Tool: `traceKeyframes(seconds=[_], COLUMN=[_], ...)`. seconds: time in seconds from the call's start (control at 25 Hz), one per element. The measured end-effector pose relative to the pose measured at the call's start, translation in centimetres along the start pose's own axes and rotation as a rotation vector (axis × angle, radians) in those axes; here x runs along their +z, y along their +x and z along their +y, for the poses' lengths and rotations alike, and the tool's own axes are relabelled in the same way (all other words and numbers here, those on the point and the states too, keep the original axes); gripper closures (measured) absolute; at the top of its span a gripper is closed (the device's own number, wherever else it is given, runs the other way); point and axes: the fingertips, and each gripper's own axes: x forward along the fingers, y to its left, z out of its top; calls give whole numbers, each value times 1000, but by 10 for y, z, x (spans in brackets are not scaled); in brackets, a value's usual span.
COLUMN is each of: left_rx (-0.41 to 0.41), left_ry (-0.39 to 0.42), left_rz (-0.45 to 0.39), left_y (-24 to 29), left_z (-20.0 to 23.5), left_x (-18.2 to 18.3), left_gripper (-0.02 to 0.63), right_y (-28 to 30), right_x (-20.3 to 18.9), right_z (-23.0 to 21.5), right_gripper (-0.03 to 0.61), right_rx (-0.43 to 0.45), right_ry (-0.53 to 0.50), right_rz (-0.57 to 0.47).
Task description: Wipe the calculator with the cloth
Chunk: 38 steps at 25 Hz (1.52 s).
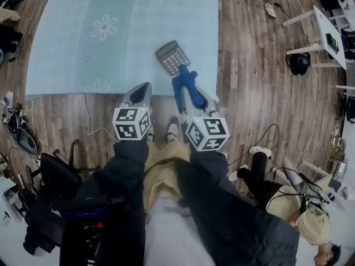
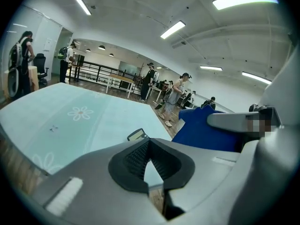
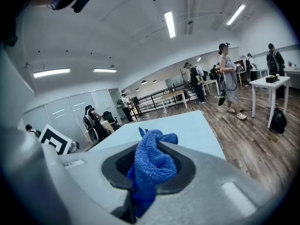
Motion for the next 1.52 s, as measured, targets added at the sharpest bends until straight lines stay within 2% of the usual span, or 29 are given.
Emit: traceKeyframes(seconds=[0.32, 0.64, 1.04, 1.2, 1.36, 1.52], left_rx=[13, 11, 10, 13, 29, 39], left_ry=[-17, -48, -61, -65, -78, -88], left_rz=[51, 107, 121, 134, 129, 133], left_y=[30, 53, 88, 91, 93, 95], left_z=[20, 27, 39, 44, 50, 60], left_x=[-17, -42, -38, -43, -43, -46], left_gripper=[612, 612, 612, 612, 612, 612], right_y=[36, 70, 117, 133, 152, 184], right_x=[-12, -16, -13, -7, -2, -26], right_z=[-23, -50, -90, -108, -133, -136], right_gripper=[520, 520, 520, 520, 520, 520], right_rx=[-9, -34, -88, -108, -173, -174], right_ry=[9, 7, -47, -101, -212, -297], right_rz=[30, 11, 16, 14, 11, 72])
